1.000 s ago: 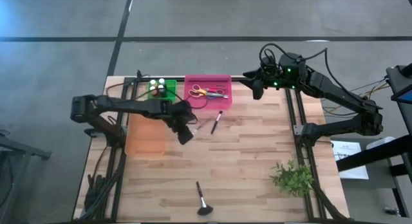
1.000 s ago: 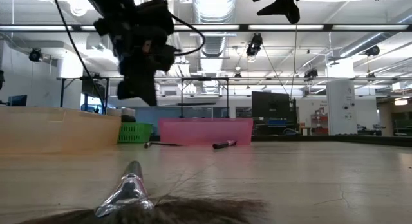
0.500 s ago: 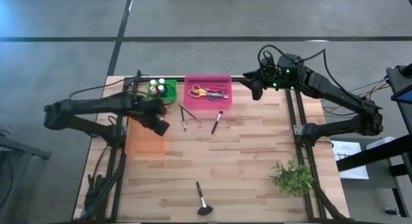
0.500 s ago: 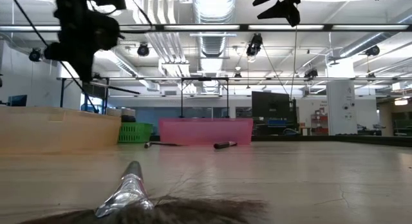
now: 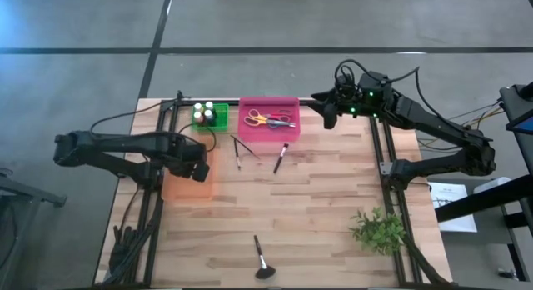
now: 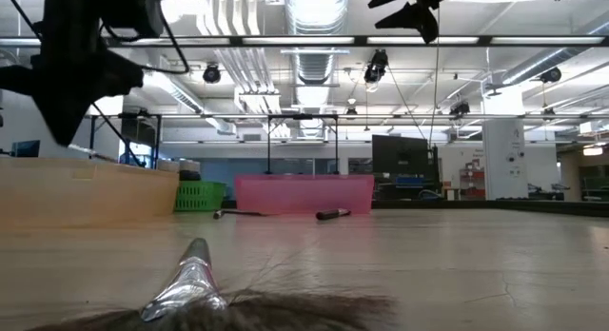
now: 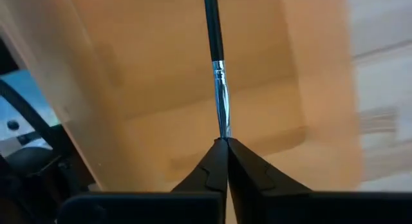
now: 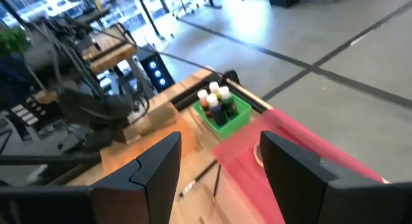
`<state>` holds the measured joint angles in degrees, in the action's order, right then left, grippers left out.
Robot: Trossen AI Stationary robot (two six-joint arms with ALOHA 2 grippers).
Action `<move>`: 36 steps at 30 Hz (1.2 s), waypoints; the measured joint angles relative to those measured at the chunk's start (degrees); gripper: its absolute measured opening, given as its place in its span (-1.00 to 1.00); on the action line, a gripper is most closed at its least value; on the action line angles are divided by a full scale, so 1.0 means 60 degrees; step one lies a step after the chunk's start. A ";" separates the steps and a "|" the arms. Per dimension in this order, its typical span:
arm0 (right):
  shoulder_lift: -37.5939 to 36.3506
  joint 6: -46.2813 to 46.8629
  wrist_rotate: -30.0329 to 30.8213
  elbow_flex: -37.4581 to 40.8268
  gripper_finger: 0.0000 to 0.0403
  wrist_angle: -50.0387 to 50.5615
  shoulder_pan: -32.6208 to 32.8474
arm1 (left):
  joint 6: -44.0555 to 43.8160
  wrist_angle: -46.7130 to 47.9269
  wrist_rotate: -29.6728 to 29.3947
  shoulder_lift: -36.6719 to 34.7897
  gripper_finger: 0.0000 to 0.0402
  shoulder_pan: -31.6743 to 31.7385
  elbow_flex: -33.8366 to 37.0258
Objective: Pick & Place Paint Supplies
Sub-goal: Put the black paintbrush into the orange bin
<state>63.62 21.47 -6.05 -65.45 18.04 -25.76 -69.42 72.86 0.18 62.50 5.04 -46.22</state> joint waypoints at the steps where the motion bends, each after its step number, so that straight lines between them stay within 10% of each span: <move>1: -0.0011 0.0000 0.0000 -0.0006 0.03 -0.0056 0.0000 | -0.0015 -0.0038 0.0110 0.0000 -0.90 0.0000 0.0132; 14: -0.0034 0.0062 0.0003 -0.0251 0.03 -0.0060 -0.0004 | 0.0601 -0.2123 0.0715 -0.0051 -0.19 -0.0021 -0.0230; 23: -0.0034 0.0066 -0.0029 -0.0251 0.03 -0.0058 0.0000 | -0.0342 -0.5290 0.0735 0.1580 -0.45 0.0325 -0.0506; 36: -0.0225 -0.0089 -0.0247 -0.0251 0.03 -0.0043 -0.0004 | -0.0438 -0.5935 0.0586 0.5208 -0.64 0.0641 -0.1651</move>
<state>62.27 20.94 -7.53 -66.96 17.78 -25.78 -72.05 37.26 3.70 93.75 8.88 -56.12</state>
